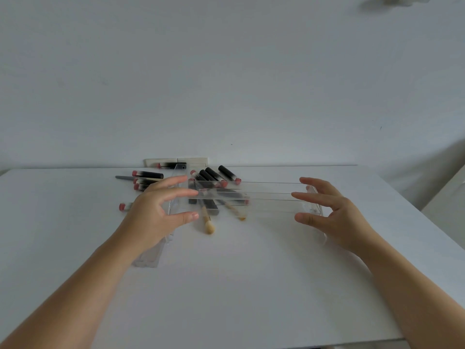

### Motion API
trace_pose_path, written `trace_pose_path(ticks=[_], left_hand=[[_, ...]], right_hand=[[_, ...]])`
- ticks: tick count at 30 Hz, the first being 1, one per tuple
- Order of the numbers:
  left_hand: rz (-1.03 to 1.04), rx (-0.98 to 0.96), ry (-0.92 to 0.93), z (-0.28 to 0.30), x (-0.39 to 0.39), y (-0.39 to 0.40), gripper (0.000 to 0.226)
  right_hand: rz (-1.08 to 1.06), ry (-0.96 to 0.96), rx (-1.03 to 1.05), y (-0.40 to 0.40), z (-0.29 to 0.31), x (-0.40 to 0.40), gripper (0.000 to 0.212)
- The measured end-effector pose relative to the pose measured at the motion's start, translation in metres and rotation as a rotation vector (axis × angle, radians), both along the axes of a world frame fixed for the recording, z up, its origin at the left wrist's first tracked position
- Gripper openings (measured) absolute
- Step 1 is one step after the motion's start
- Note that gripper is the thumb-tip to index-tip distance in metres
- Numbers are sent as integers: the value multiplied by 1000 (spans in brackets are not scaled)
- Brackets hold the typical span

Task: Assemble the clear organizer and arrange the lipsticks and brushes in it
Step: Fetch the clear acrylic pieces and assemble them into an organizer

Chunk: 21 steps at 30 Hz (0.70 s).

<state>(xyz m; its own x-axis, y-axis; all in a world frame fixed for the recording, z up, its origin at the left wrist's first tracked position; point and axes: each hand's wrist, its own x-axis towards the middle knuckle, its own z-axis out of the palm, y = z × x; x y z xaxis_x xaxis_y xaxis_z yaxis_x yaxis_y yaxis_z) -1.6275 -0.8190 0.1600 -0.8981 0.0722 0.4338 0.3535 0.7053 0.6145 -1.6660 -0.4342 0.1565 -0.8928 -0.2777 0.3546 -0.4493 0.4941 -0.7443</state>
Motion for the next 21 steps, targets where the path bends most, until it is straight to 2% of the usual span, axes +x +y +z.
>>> trace_pose_path(ticks=[7,13,17,21], left_hand=[[-15,8,-47,-1,-3,-3,44],[14,114,-106,1,3,-5,70],[24,256,-212,0,-2,-10,58],[55,201,-258,-2,-3,-13,57]], right_hand=[[-15,-11,-28,-1,0,4,47],[-8,-68,-112,2,-1,7,48],[-34,-180,-292,5,-6,3,53],[-62,-196,-224,4,-10,-1,56]])
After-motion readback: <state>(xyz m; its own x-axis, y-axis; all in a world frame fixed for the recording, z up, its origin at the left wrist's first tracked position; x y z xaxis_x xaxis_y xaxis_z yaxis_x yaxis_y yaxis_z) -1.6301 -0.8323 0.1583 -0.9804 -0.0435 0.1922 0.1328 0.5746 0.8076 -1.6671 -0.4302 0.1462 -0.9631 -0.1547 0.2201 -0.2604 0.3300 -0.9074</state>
